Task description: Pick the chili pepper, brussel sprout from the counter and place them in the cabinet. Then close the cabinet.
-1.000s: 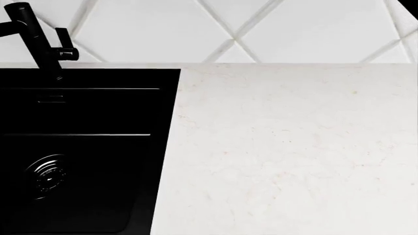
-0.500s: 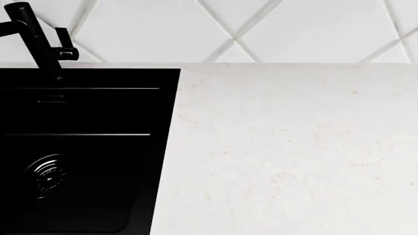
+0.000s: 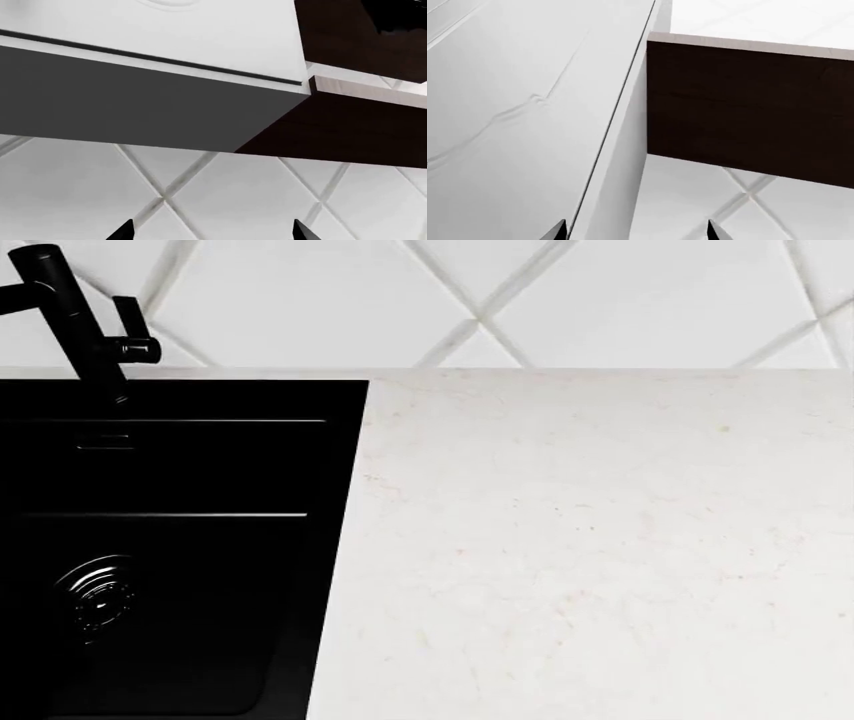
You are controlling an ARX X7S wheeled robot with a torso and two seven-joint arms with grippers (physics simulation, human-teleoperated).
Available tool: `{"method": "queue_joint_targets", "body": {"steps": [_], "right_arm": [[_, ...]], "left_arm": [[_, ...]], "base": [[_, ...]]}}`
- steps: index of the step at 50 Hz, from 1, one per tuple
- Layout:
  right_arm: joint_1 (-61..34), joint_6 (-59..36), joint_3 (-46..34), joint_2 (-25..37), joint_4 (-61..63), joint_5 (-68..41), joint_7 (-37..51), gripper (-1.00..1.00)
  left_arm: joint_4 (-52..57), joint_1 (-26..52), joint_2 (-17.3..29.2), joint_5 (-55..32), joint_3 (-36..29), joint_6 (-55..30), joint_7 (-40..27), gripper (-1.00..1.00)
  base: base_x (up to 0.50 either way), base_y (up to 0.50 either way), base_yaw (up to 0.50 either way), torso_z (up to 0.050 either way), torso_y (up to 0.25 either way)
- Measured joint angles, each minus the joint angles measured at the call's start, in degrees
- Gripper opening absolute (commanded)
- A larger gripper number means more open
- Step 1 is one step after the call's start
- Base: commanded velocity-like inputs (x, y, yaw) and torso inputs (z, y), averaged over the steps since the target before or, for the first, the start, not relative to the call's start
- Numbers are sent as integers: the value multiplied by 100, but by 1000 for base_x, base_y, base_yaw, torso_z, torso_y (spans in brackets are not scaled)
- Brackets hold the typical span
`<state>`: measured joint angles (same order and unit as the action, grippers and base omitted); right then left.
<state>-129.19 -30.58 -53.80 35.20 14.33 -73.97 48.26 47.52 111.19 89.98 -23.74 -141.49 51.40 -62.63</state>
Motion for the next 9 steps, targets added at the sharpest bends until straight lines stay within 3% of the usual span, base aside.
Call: {"method": "queue_joint_targets", "body": {"steps": [9], "right_arm": [[231,-170,456,1156,1529,-1072,855,100]], "left_arm": [[127,4,0,-53,51,-139,67,100]], "base": [[0,0,0,0,0]]}}
